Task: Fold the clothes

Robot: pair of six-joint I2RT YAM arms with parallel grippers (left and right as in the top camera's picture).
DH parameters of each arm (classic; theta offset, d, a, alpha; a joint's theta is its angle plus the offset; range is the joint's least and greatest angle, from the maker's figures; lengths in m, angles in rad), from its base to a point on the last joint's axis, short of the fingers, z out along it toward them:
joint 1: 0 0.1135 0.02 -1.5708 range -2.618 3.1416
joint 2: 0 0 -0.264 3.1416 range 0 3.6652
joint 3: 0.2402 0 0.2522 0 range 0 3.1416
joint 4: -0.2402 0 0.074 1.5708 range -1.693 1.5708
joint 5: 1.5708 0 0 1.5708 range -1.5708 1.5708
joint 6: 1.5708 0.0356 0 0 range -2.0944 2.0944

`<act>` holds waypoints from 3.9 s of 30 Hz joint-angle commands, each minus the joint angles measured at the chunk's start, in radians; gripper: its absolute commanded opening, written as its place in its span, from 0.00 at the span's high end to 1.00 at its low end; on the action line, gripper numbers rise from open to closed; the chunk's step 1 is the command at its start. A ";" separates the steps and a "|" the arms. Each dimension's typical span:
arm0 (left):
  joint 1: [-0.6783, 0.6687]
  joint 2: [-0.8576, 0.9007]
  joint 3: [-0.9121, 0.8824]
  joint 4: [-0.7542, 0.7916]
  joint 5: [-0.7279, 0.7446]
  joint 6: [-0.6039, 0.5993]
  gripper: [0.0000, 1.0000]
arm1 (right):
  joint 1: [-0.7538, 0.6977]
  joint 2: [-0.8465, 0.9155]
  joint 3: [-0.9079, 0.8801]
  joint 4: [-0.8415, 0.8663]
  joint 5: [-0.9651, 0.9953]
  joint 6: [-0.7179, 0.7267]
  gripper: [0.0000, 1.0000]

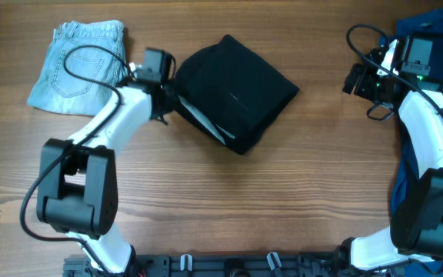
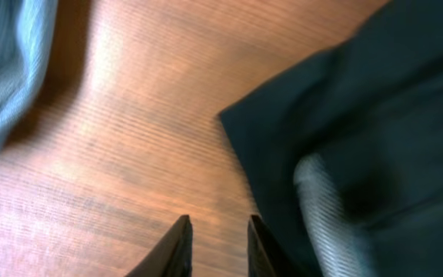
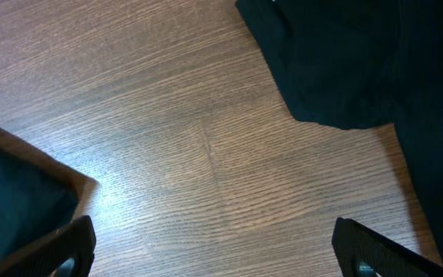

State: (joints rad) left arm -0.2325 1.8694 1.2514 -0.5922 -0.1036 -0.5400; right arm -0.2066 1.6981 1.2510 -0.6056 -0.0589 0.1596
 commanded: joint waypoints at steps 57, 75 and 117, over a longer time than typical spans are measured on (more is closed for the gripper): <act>-0.285 0.103 0.086 0.082 0.014 -0.277 0.34 | -0.002 0.013 -0.002 0.000 -0.001 0.000 0.00; -0.287 0.206 0.084 0.053 -0.037 -0.332 0.21 | -0.002 0.013 -0.002 0.000 -0.001 0.000 0.00; 0.071 0.009 0.301 0.319 -0.300 0.347 0.96 | -0.002 0.013 -0.002 0.000 -0.001 0.000 0.00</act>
State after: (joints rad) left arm -0.2188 1.9263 1.5219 -0.3248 -0.4702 -0.1989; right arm -0.2066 1.6981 1.2510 -0.6056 -0.0586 0.1596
